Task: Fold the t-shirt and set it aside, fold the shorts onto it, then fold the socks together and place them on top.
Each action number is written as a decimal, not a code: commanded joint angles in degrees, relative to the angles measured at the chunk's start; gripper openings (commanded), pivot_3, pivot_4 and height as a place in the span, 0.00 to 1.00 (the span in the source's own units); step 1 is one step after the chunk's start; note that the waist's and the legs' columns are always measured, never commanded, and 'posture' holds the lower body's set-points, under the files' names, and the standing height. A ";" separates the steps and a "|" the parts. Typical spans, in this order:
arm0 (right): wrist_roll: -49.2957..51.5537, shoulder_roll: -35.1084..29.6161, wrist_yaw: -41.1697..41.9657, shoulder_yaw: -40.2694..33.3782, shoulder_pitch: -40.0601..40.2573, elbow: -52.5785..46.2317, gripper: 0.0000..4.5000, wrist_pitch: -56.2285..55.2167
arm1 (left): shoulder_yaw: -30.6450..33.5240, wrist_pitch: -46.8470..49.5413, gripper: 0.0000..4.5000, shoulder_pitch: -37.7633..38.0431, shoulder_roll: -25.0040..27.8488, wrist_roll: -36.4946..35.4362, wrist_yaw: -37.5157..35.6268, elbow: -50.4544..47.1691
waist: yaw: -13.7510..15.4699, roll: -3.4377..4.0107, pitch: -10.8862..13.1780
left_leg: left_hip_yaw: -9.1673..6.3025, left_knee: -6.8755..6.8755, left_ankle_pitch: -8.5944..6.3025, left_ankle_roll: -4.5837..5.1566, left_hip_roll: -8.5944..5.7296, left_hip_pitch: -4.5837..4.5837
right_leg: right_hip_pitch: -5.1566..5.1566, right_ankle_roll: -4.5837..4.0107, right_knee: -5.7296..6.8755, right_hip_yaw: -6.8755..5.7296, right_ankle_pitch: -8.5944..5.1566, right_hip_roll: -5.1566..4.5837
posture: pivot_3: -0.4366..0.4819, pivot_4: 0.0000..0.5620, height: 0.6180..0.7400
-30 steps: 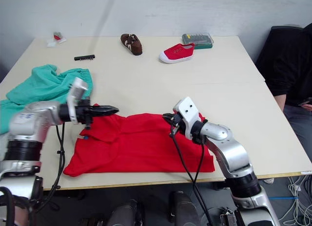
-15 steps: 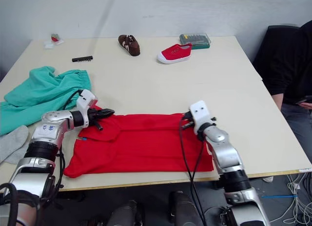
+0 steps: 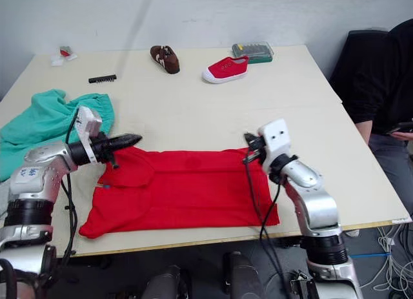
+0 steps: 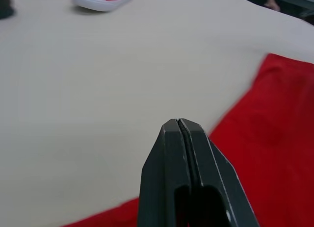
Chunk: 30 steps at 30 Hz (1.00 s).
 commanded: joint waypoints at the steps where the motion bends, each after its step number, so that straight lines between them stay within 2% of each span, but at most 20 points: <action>1: -2.12 0.31 0.34 3.60 -0.41 0.81 0.00 -0.08 | -3.52 0.52 0.00 3.67 2.31 1.10 -3.75 -4.54 | 0.10 0.00 0.00 | -0.01 0.00 0.00 0.00 -0.01 0.00 | 0.01 0.00 0.01 0.00 0.00 0.00 | 0.48 0.27 1.00; 7: -7.34 -1.51 -3.14 4.74 1.32 6.40 0.00 2.18 | -6.48 -7.11 0.00 4.57 3.84 10.18 1.46 3.62 | 0.58 -0.01 0.00 | -0.09 0.01 -0.01 0.07 -0.09 -0.05 | 0.00 -0.02 -0.01 -0.02 -0.01 -0.11 | 0.48 0.27 1.00; 15: -5.43 -8.27 -0.78 -2.19 6.96 2.68 0.00 5.92 | -2.28 -8.82 0.00 4.83 6.35 8.88 1.69 8.65 | 0.43 0.00 -0.04 | -0.09 -0.01 -0.05 0.13 -0.07 0.05 | 0.06 -0.02 0.01 -0.04 -0.02 -0.13 | 0.48 0.27 1.00; 21: -0.26 -10.19 3.73 -5.56 7.10 -2.74 0.00 6.46 | 0.47 -3.42 0.00 5.89 5.07 2.83 -0.77 0.90 | 0.41 0.02 -0.03 | -0.09 -0.02 -0.06 0.14 -0.06 -0.03 | 0.02 -0.02 -0.01 -0.05 -0.01 -0.11 | 0.48 0.27 1.00; 28: 1.10 -13.91 9.97 -3.32 5.24 -6.99 0.00 5.45 | -0.05 0.90 0.00 5.61 3.59 0.48 0.12 -7.89 | 0.48 0.04 0.00 | -0.11 -0.04 -0.08 0.15 -0.06 -0.04 | 0.03 -0.01 -0.09 -0.06 -0.01 -0.09 | 0.48 0.27 1.00; 30: 1.34 -15.34 11.68 -2.65 3.86 -6.42 0.00 6.12 | 0.32 3.19 0.08 4.93 3.38 -2.11 -1.33 -10.63 | 0.45 0.04 0.00 | -0.11 -0.05 -0.08 0.15 -0.06 -0.06 | 0.02 -0.01 -0.10 -0.06 -0.01 -0.09 | 0.48 0.27 1.00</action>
